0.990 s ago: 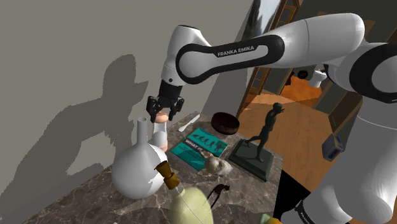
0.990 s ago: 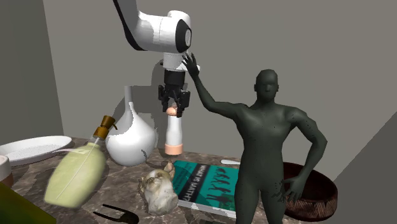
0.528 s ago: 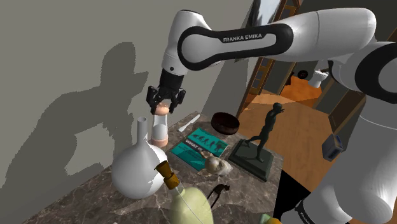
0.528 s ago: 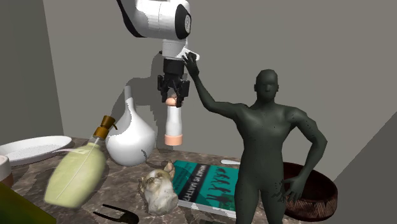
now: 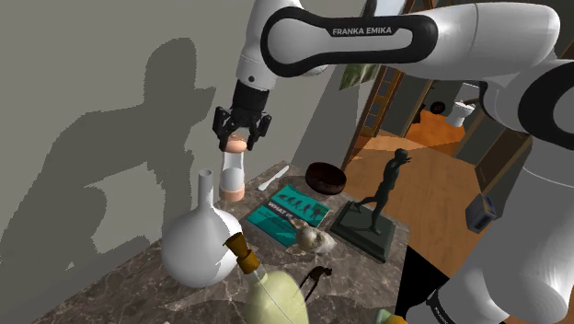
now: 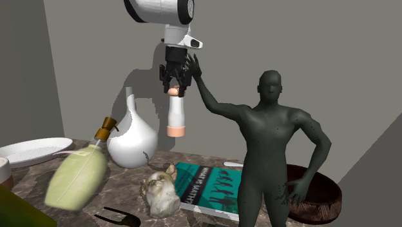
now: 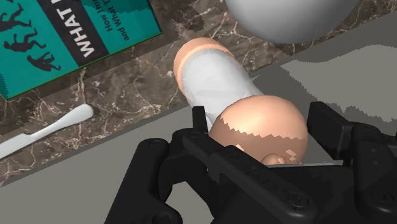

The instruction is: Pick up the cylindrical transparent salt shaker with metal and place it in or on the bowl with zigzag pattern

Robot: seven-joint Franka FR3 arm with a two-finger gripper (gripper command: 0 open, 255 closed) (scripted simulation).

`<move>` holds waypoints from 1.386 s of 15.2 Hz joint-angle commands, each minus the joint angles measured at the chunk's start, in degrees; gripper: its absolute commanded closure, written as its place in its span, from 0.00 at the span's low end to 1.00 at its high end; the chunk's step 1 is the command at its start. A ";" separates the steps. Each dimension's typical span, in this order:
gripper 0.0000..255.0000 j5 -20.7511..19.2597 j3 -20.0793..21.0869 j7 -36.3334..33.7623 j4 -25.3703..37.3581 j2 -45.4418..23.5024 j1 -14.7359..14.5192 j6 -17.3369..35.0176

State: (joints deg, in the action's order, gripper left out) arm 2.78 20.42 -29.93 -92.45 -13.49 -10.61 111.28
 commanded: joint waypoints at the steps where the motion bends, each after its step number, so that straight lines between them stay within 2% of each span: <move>1: 1.00 0.01 0.03 -0.12 1.27 0.13 -0.02 -1.40; 7: 1.00 -0.11 0.10 -0.55 5.67 0.08 -0.16 -5.74; 14: 1.00 4.14 -3.11 9.14 -2.68 8.75 6.10 -6.71; 21: 1.00 6.46 -7.65 18.78 -7.01 14.52 11.13 -9.35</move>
State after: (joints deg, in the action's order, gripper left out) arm 8.99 13.40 -12.53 -98.94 0.41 -0.12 102.19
